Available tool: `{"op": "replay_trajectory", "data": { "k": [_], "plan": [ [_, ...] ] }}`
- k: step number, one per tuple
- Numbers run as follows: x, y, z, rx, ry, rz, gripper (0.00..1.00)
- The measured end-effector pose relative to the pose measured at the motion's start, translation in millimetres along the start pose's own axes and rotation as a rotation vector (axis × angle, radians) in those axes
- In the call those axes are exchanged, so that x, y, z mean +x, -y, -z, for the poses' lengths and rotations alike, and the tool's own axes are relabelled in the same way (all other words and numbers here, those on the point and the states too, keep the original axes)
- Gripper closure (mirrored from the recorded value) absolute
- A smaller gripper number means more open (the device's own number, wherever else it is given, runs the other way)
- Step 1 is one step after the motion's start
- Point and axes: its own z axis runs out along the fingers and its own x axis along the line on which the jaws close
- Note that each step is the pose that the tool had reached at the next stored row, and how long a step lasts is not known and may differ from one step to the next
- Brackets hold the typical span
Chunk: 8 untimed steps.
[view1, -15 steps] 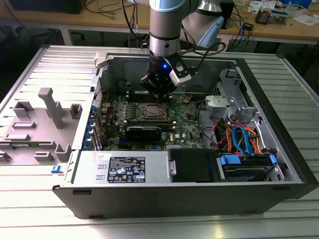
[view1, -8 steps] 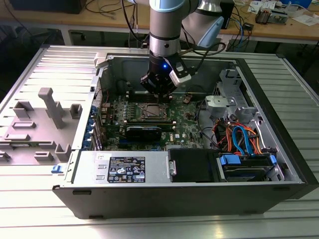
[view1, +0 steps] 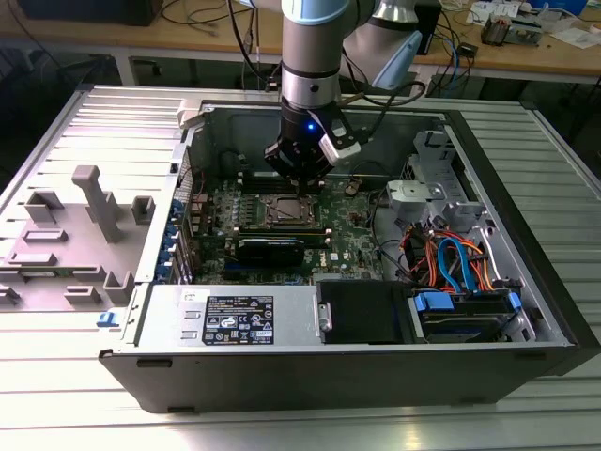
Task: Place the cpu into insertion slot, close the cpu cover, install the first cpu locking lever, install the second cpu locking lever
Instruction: 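Install the second cpu locking lever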
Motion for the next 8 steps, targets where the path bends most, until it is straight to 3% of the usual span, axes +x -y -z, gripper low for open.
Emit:
{"op": "replay_trajectory", "data": {
  "k": [8],
  "plan": [
    [0.0,0.3,0.0,0.0,0.0,0.0,0.89]
  ]
}}
